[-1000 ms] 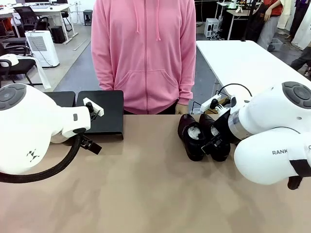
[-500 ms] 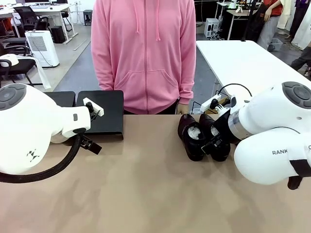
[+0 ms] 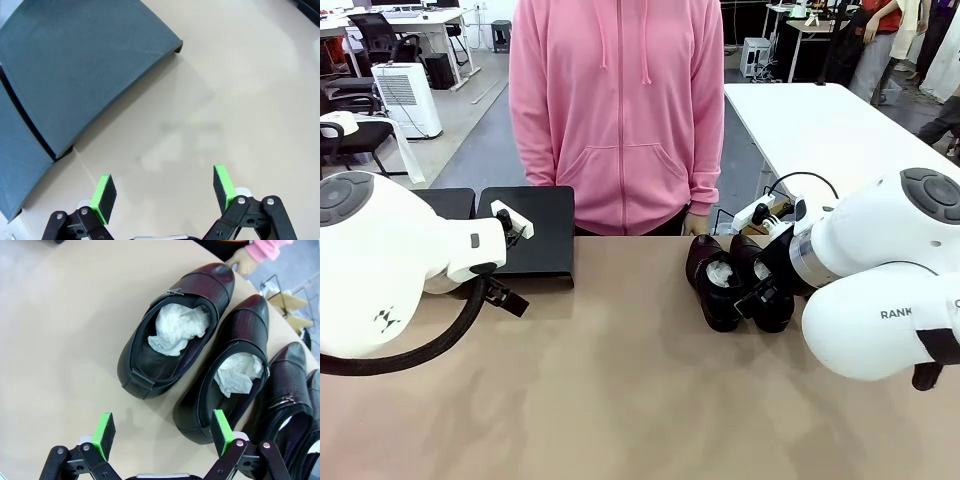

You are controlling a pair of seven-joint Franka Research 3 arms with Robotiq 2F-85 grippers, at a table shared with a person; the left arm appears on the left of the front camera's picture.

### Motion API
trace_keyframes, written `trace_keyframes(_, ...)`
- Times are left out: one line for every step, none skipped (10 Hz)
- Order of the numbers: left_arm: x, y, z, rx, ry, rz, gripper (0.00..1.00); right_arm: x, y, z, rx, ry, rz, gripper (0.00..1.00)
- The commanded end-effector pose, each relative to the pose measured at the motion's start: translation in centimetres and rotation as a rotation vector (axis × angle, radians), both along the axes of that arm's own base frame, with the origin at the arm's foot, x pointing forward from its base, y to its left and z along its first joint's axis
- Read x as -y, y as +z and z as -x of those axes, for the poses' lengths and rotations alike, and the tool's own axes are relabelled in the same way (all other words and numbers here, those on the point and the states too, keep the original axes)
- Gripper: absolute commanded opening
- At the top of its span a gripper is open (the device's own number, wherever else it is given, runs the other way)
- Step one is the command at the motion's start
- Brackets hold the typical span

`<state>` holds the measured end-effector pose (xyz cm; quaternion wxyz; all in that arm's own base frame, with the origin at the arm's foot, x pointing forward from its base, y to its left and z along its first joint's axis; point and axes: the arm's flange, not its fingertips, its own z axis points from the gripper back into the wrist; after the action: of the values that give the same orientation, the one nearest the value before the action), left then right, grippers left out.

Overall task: Organize the shoes by placing them on the stand.
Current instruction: Pick up one Shoe and place it in the middle of the table.

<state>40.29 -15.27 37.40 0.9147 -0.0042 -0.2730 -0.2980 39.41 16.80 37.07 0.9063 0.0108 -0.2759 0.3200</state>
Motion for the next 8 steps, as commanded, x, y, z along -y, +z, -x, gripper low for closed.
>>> trace_keyframes(-0.4,2.8,1.6,0.057,0.016,-0.014,1.00,1.4,2.4,0.5,0.039,0.012,0.028,1.00)
trace_keyframes(-0.8,4.6,2.7,0.075,0.011,0.006,1.00,2.7,4.0,0.7,0.053,0.001,0.011,1.00)
trace_keyframes(-1.3,6.2,3.8,0.087,0.022,0.037,1.00,4.1,5.5,0.9,0.056,-0.015,-0.013,1.00)
trace_keyframes(-2.0,8.0,4.7,0.100,0.026,0.094,1.00,5.7,6.9,1.2,0.056,-0.031,-0.028,1.00)
trace_keyframes(-3.0,9.8,5.6,0.108,0.027,0.165,1.00,7.6,8.3,1.3,0.056,-0.056,-0.052,1.00)
trace_keyframes(-4.0,11.2,6.2,0.126,0.023,0.198,1.00,9.4,9.3,1.3,0.044,-0.075,-0.075,1.00)
trace_keyframes(-4.9,12.3,6.9,0.151,0.032,0.199,1.00,11.3,10.1,1.5,0.037,-0.096,-0.107,1.00)
trace_keyframes(-5.9,13.3,7.4,0.151,0.022,0.215,1.00,13.2,10.7,1.8,0.041,-0.124,-0.126,1.00)
